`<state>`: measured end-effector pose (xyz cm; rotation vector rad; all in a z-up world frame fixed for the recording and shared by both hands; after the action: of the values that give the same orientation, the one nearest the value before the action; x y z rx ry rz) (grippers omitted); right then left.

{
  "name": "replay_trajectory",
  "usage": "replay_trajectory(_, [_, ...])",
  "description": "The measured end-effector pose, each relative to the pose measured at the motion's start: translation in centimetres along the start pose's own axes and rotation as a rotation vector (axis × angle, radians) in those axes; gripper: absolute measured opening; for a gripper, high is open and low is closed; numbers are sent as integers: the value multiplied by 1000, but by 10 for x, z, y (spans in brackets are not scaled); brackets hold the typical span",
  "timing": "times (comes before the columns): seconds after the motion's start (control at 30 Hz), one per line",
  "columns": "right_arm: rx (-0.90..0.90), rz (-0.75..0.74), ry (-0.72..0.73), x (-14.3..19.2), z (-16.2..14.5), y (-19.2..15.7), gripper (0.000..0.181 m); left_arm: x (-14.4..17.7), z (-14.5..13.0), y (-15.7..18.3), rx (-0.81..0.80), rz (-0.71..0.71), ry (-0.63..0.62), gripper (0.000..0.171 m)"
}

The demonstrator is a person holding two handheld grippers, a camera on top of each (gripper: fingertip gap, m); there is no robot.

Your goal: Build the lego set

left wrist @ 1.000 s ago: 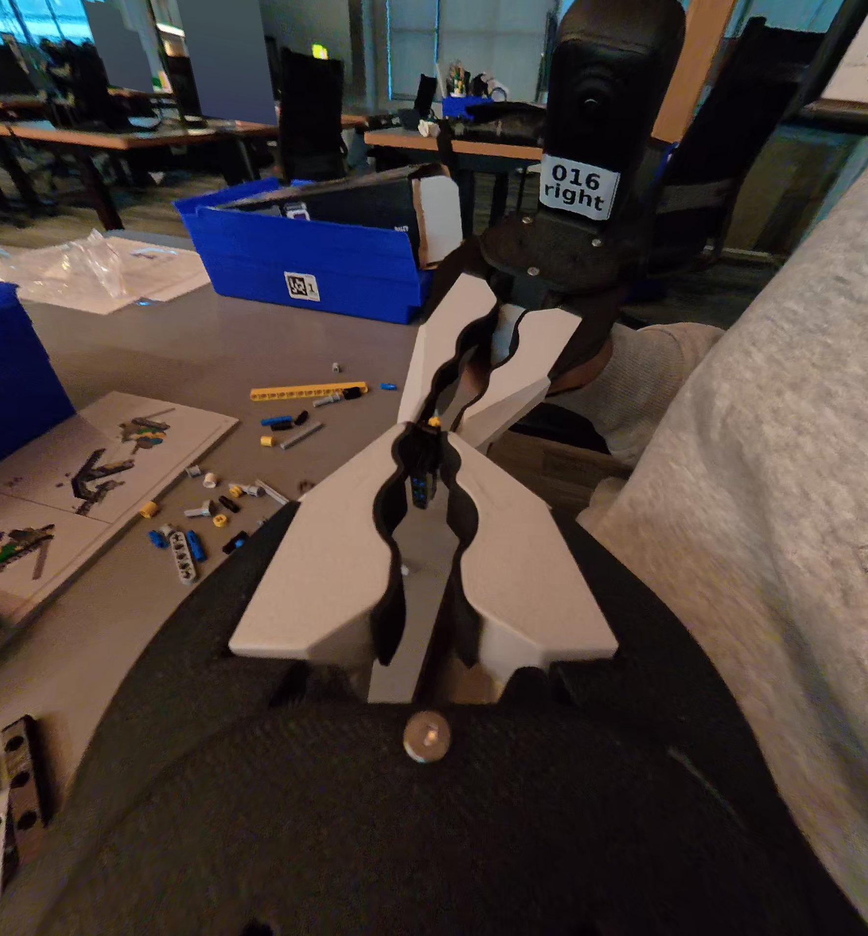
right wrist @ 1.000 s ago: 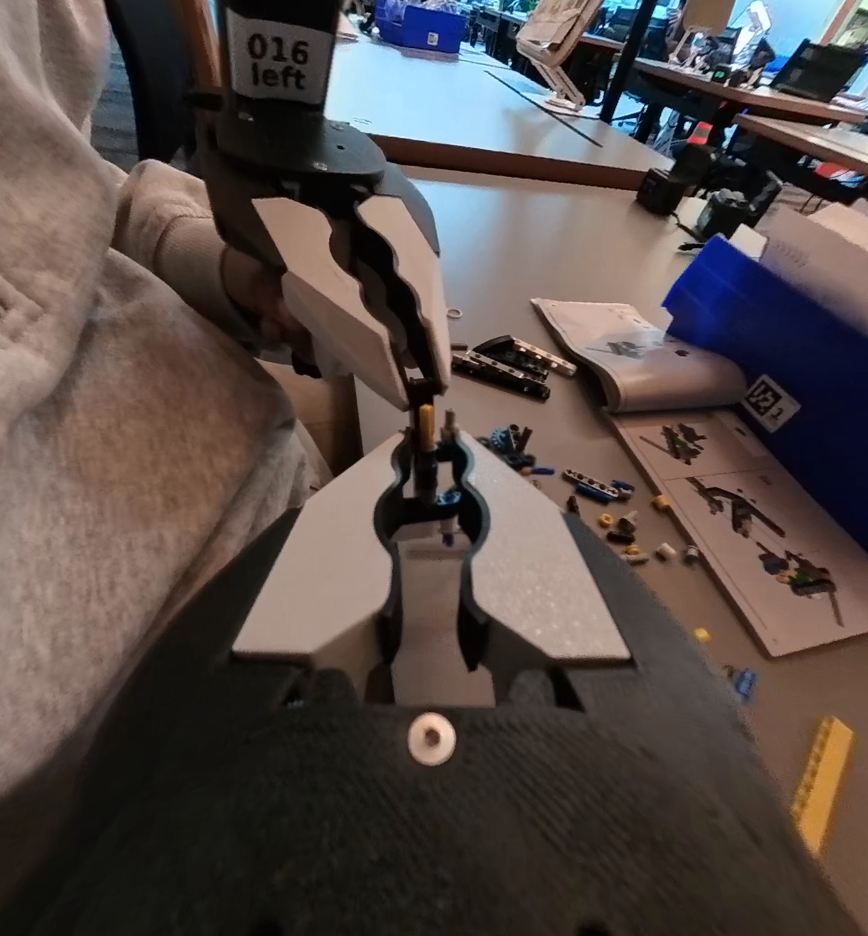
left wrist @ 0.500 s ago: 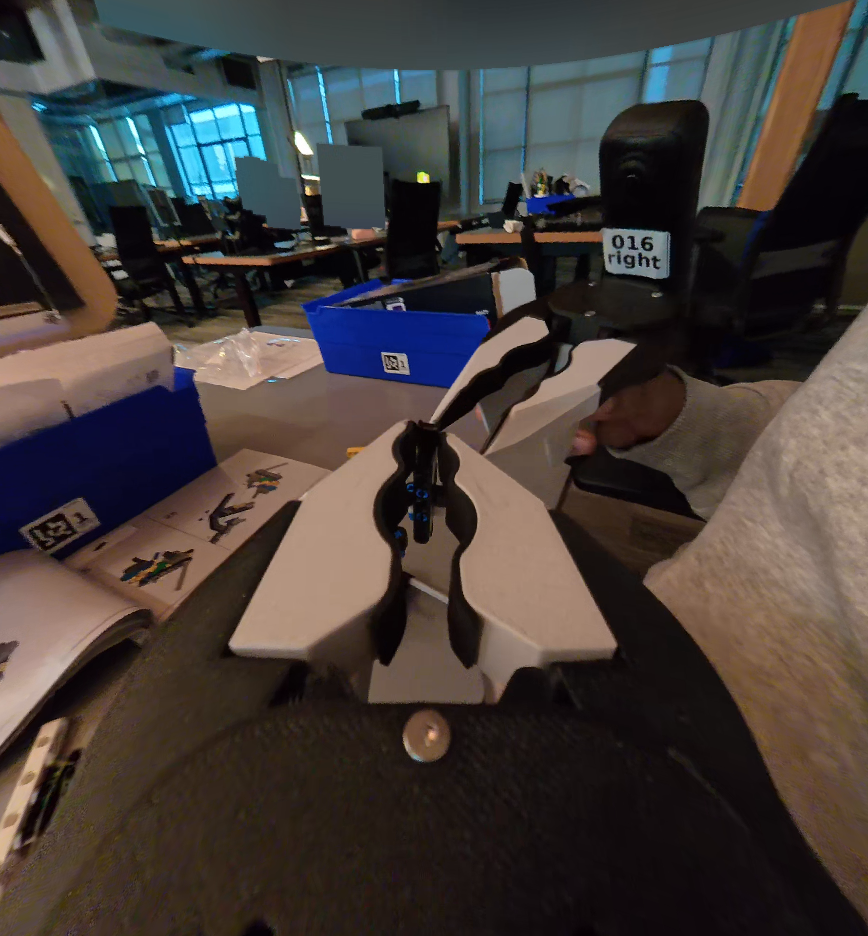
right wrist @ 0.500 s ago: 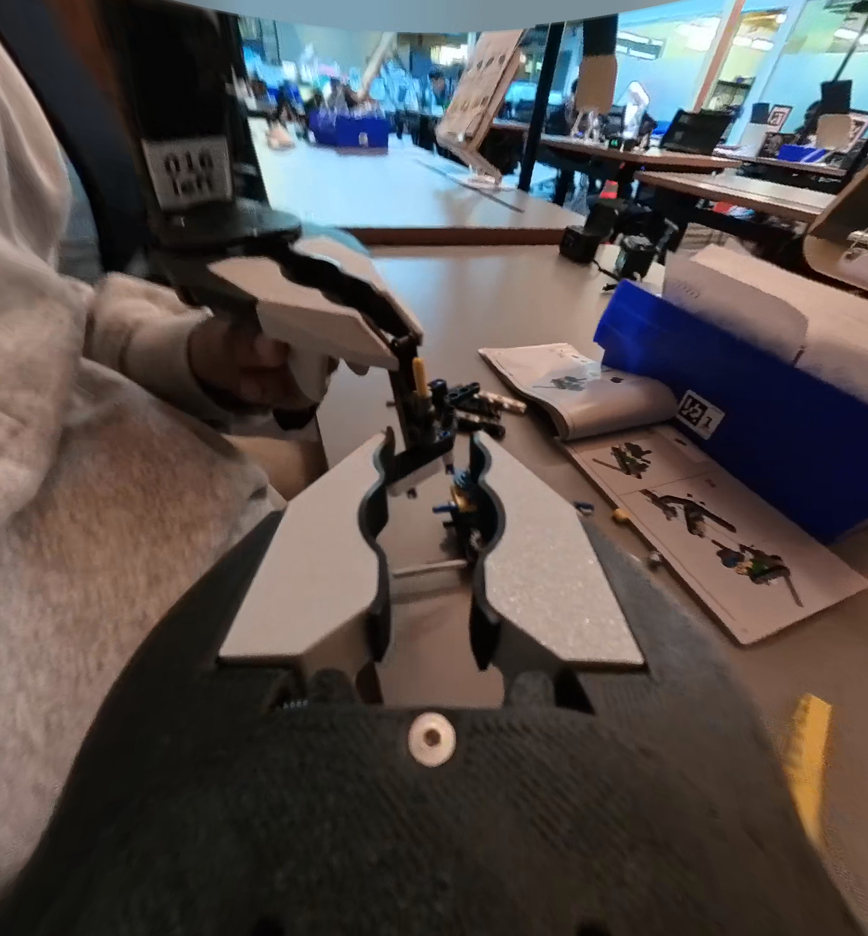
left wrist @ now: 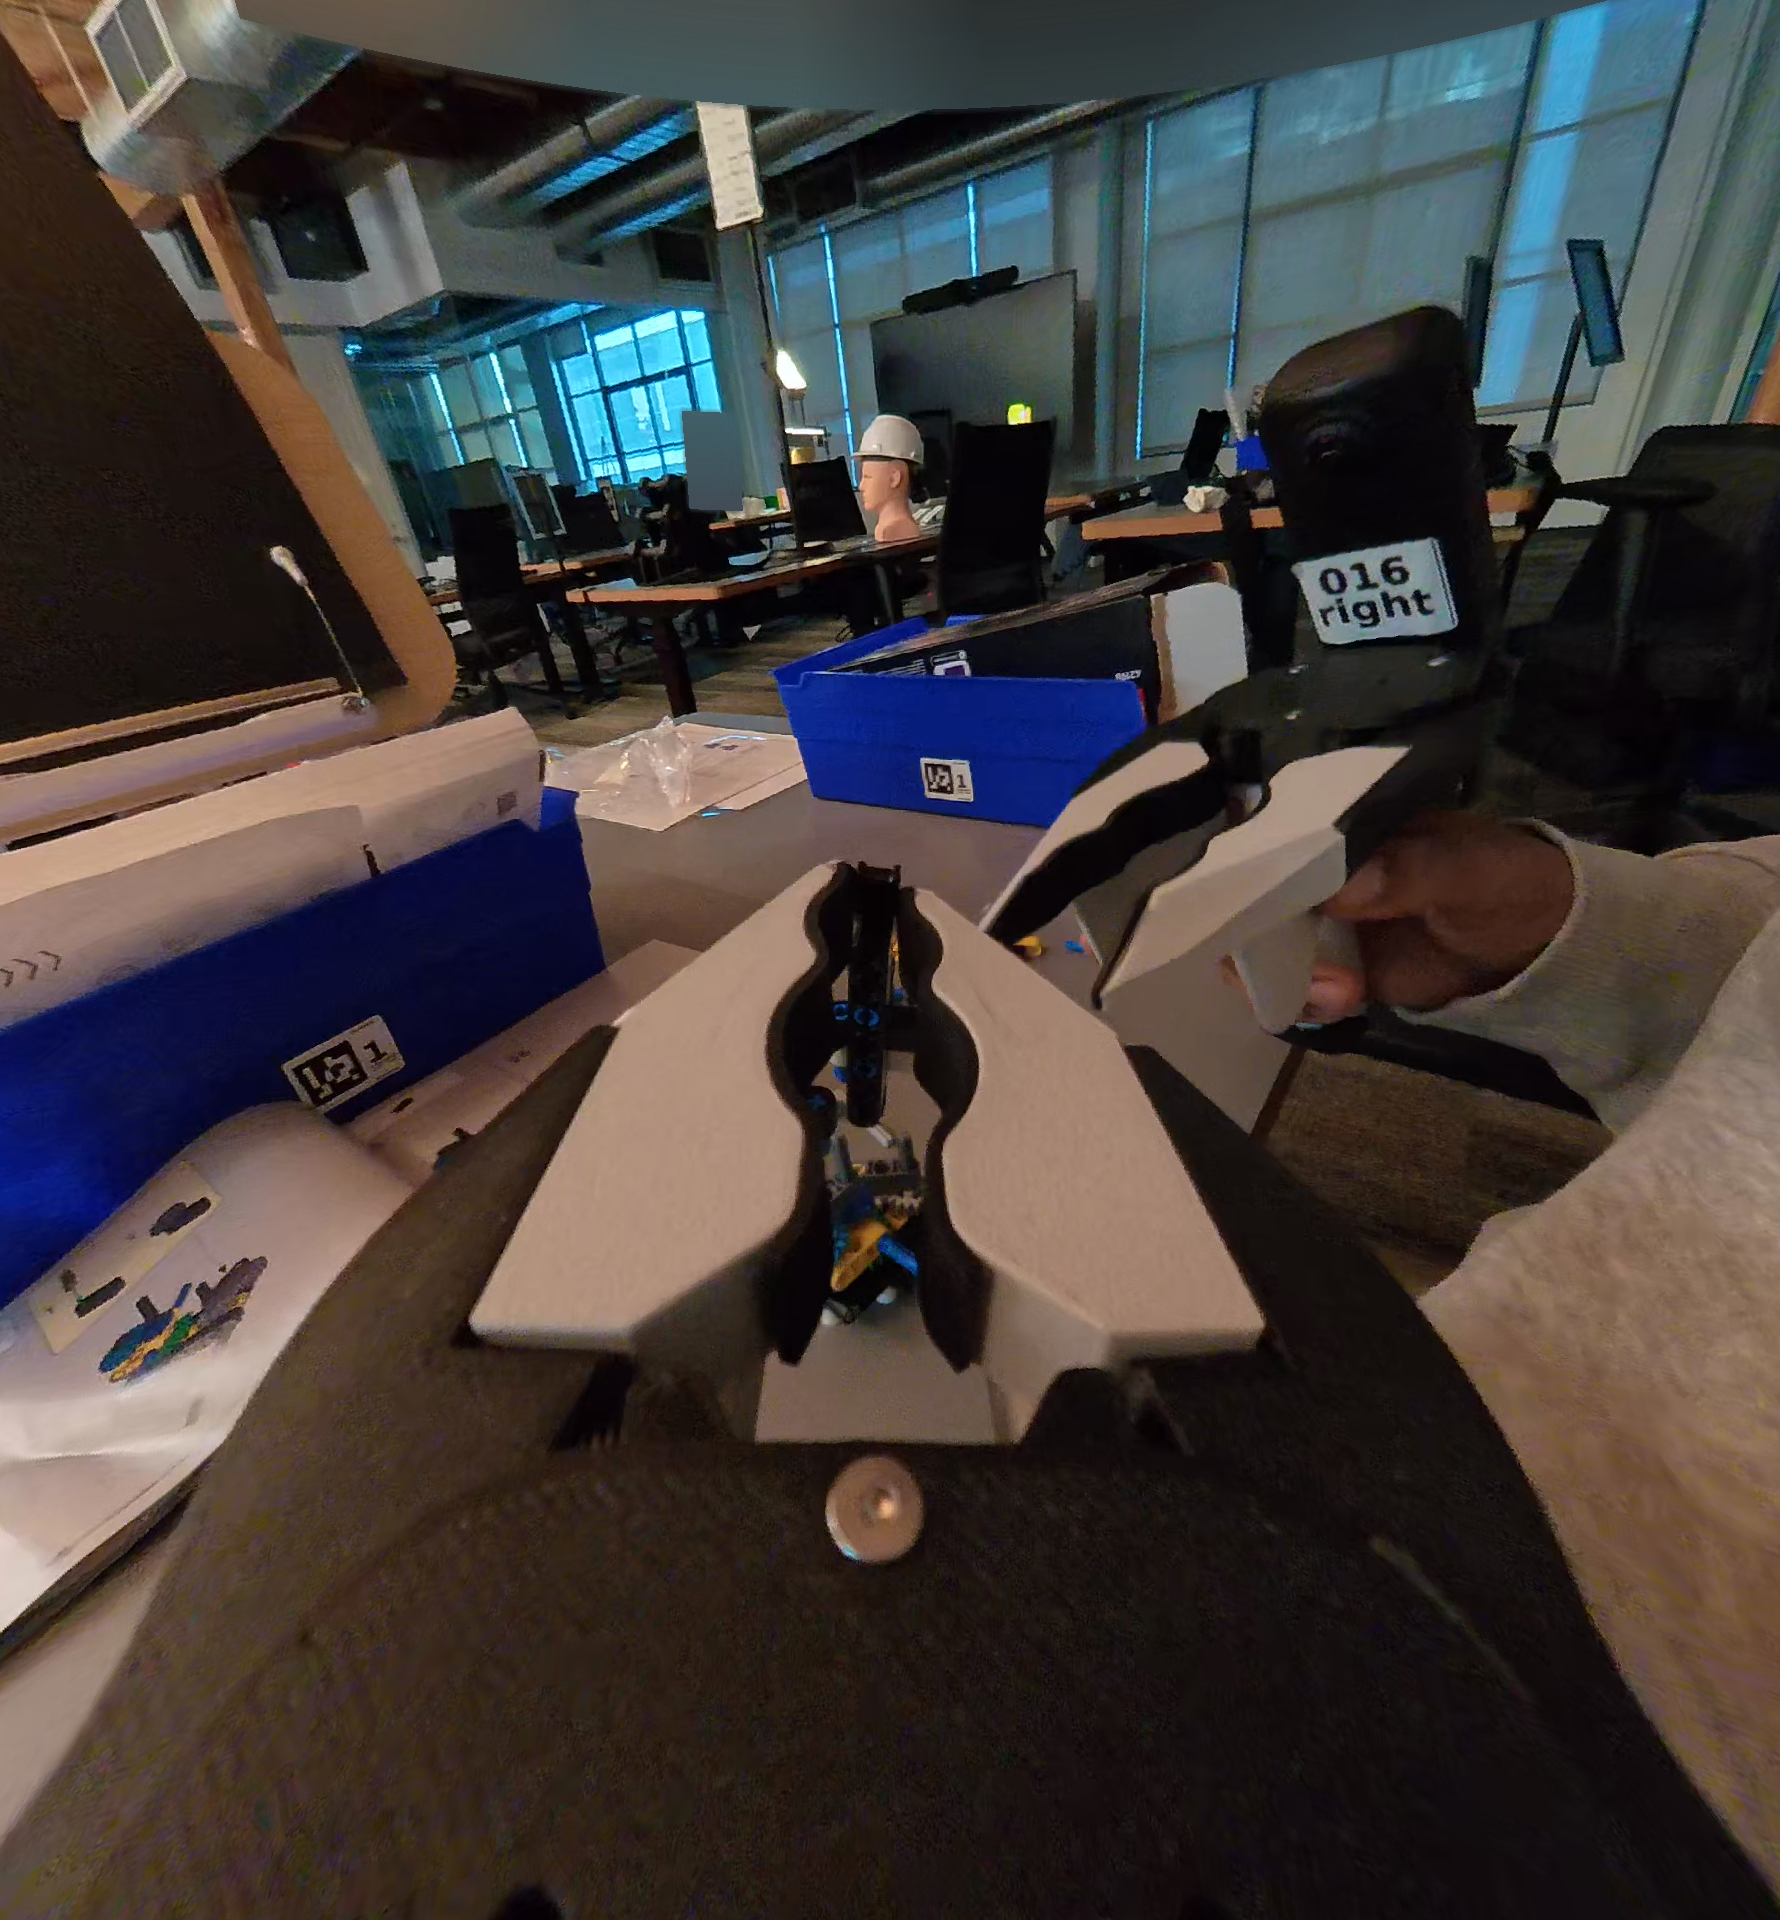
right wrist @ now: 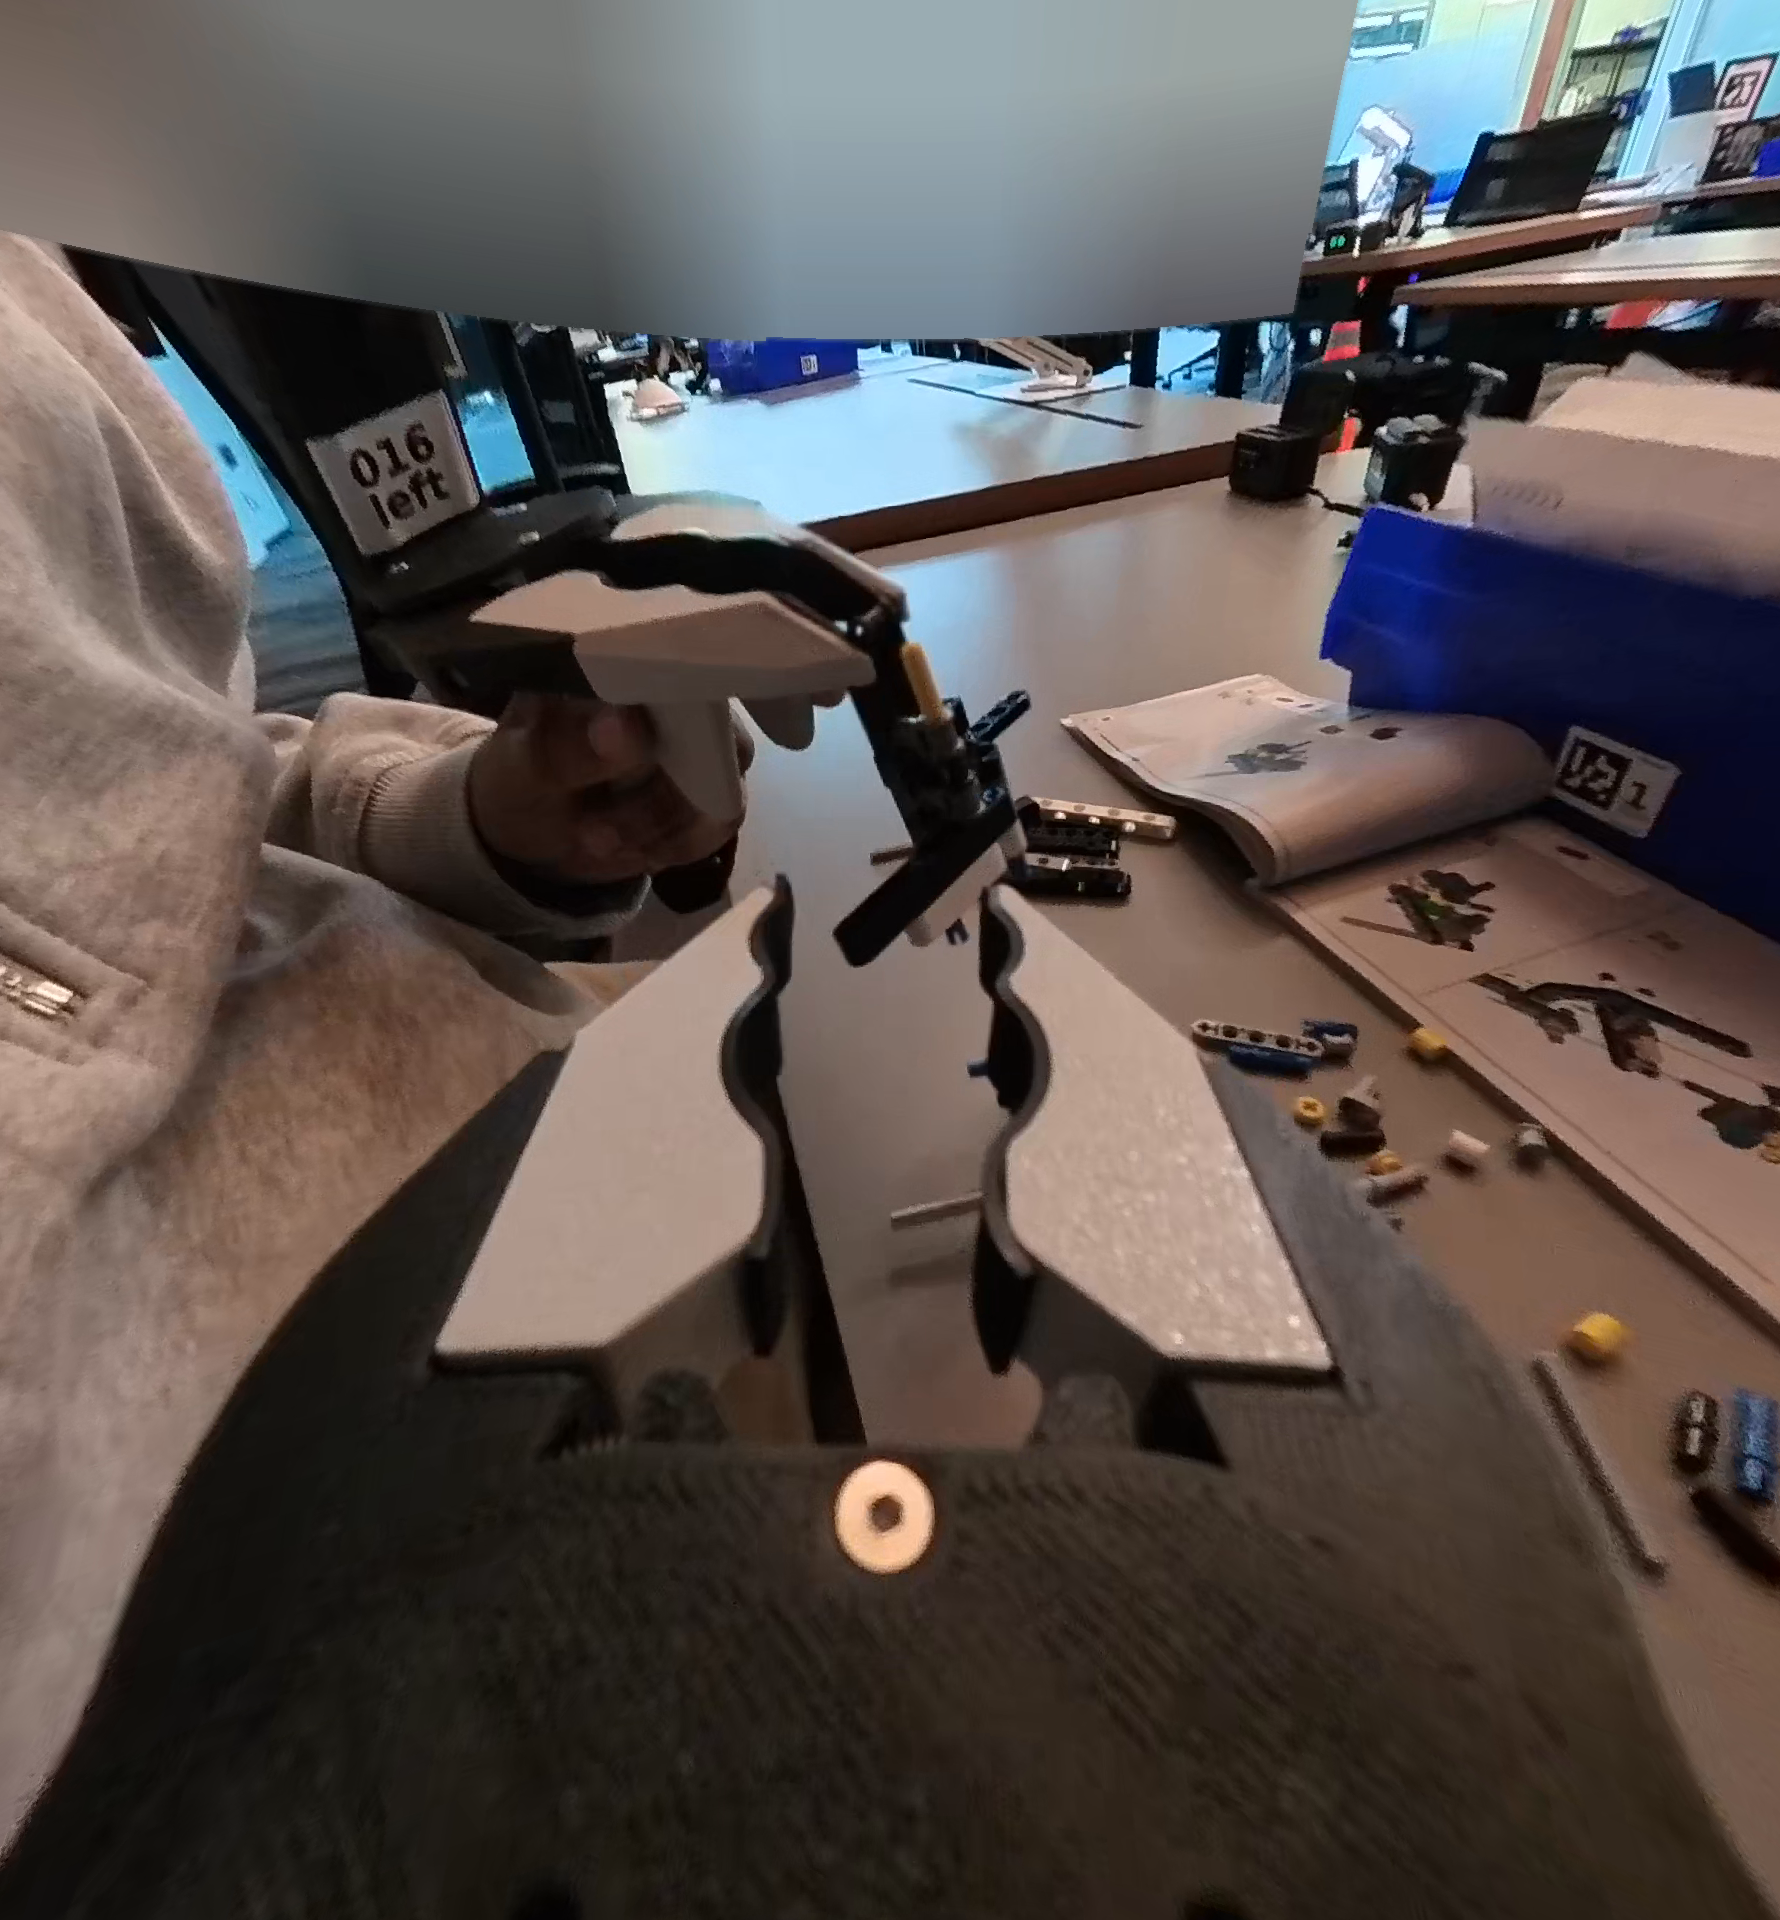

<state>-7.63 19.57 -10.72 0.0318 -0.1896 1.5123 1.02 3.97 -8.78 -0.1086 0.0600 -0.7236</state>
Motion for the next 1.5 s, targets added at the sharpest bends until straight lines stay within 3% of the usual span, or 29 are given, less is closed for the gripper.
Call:
replay_trajectory(0.57, [-41, -35, -14, -12, -4, -4, 35, 3, -3, -6, -6, 53, 17, 5])
replay_trajectory(0.77, [-506, -43, 25, -14, -4, 11, 39, 9, -1, -8, -50, 103, 74, 5])
replay_trajectory(0.93, [-761, 111, -14, -24, -17, 8, 40, 9, 1, -4, -109, 119, 86, 5])
replay_trajectory(1.1, [-915, 220, 39, -29, -24, 6, 19, 6, 1, 4, -147, 98, 88, 5])
replay_trajectory(1.17, [-917, 219, 50, -28, -24, 8, 6, 5, 1, 6, -159, 87, 93, 6])
replay_trajectory(1.37, [-827, 157, 65, -24, -21, 13, 5, 4, -1, 7, -139, 61, 100, 7])
replay_trajectory(1.5, [-665, 62, 77, -13, -16, 23, 6, 9, 0, 0, -57, 50, 149, 30])
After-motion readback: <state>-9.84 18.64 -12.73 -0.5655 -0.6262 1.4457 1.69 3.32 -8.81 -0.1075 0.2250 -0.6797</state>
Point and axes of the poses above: each gripper's, where its closed fingertips meet, x back along the fingers, z out of its top, y = z × x across the jaws, the point moved 9 cm from there along x, back along the fingers, and after that the axes turned 11 degrees about -z, right-handed, at the moved point
